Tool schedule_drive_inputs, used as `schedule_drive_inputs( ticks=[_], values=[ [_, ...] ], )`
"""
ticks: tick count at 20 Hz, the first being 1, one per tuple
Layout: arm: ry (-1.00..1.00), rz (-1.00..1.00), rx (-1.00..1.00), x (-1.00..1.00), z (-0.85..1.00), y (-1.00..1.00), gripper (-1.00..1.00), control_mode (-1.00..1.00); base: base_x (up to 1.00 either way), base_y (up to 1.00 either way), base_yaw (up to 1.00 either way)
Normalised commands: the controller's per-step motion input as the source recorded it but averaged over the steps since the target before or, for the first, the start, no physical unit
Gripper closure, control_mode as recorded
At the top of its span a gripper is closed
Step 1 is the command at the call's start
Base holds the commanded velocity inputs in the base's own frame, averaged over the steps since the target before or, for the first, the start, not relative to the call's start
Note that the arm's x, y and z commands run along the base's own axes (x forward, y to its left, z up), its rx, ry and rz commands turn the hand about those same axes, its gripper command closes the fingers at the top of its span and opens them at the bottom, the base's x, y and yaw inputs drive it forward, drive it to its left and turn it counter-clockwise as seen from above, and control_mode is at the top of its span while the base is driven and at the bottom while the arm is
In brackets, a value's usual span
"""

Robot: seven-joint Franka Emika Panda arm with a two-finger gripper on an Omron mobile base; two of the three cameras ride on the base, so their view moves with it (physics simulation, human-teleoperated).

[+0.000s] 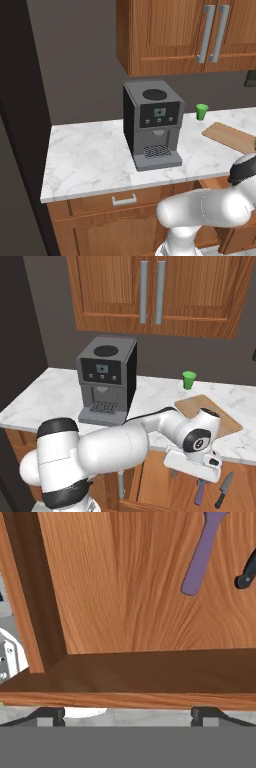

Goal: Open the drawer on the right and place the cutting tools on the cutting board.

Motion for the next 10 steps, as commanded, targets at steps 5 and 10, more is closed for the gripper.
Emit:
schedule_drive_inputs(
  ticks=[5,10],
  values=[
    [-0.12,-0.13,-0.01,-0.02,-0.49,0.16,-1.00,-1.00,0.00,0.00,0.00],
    [-0.06,-0.16,-0.07,-0.05,-0.52,0.11,-1.00,-1.00,0.00,0.00,0.00]
  ],
)
